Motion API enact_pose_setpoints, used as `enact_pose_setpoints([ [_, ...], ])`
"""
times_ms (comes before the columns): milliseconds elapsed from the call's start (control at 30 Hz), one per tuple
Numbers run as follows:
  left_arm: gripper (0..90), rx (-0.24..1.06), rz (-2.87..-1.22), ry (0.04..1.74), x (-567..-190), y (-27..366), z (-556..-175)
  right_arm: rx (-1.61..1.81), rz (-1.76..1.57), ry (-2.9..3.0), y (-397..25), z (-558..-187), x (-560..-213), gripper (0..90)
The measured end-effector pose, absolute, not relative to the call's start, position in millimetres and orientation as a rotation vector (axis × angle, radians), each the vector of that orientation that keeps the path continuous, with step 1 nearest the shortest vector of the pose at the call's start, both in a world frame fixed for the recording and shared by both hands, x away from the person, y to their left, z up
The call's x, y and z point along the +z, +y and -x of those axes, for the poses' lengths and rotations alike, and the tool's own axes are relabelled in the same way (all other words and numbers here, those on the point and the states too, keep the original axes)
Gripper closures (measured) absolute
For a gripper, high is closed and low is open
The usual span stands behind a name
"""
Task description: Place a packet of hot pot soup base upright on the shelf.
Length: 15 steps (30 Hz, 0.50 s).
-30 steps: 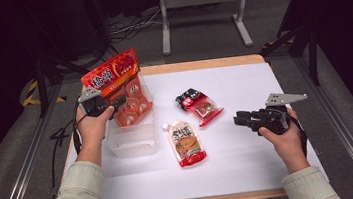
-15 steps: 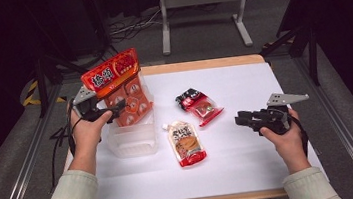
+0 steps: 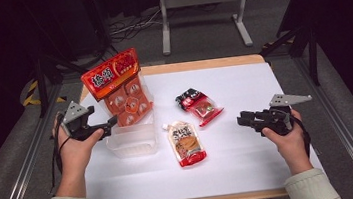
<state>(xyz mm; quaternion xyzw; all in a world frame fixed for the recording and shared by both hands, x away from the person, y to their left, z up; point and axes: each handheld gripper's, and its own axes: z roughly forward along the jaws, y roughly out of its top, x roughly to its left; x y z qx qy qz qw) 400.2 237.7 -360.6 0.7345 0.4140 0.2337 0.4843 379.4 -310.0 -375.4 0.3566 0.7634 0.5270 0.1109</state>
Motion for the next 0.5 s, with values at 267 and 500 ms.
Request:
enact_pose_setpoints([
  [267, 9.8, 0.49, -1.805, 0.986, -366.0, 241.3, -383.6, 1.552, -1.027, 2.252, -305.6, -381.6, -373.8, 64.9],
  [500, 9.8, 0.465, -1.793, 0.967, -364.7, 244.5, -377.5, 1.566, -1.023, 2.264, -297.9, -390.9, -371.3, 57.8],
])
